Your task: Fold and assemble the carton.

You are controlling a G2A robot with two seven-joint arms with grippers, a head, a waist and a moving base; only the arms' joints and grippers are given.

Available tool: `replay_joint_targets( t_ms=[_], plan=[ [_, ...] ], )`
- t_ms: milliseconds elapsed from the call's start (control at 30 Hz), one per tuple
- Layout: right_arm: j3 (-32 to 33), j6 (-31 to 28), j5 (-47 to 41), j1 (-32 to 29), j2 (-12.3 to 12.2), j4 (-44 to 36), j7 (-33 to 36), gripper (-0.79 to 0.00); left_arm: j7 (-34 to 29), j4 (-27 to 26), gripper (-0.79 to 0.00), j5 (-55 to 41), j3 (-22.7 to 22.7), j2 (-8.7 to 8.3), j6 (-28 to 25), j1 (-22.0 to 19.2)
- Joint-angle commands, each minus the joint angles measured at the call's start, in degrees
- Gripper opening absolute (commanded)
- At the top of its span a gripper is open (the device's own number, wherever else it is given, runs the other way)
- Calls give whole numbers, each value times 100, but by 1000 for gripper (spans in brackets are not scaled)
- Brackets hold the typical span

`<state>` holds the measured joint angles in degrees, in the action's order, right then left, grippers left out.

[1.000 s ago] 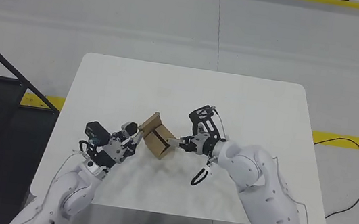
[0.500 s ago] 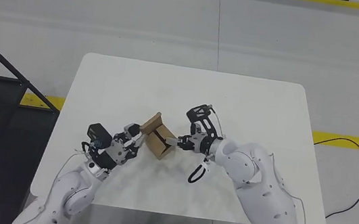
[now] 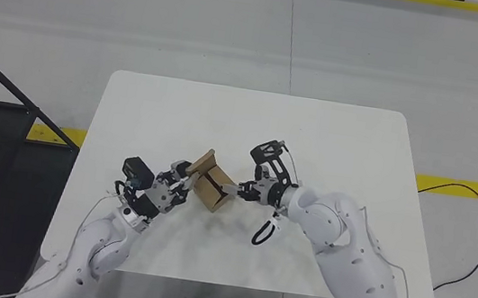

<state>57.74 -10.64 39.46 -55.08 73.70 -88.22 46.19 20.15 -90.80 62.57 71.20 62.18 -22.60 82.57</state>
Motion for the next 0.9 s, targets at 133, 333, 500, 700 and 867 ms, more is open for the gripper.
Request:
replay_joint_targets(
  t_ms=[133,333,500,700,867],
  plan=[
    [37,108,-115,-52,-3,4,-32,0,127,18,-511,149,-18,21,-35,3],
    [95,182,-185,-216,-23,-45,-100,0,216,6,-560,280,-5,33,-92,34],
    [125,190,-206,-280,-37,-85,-100,0,198,22,-643,370,0,42,-160,30],
    [136,163,-208,-284,-47,-107,-100,0,170,41,-785,374,-8,64,-157,10],
    [143,154,-215,-277,-53,-99,-98,0,183,7,-785,493,-29,88,19,23]
  ],
)
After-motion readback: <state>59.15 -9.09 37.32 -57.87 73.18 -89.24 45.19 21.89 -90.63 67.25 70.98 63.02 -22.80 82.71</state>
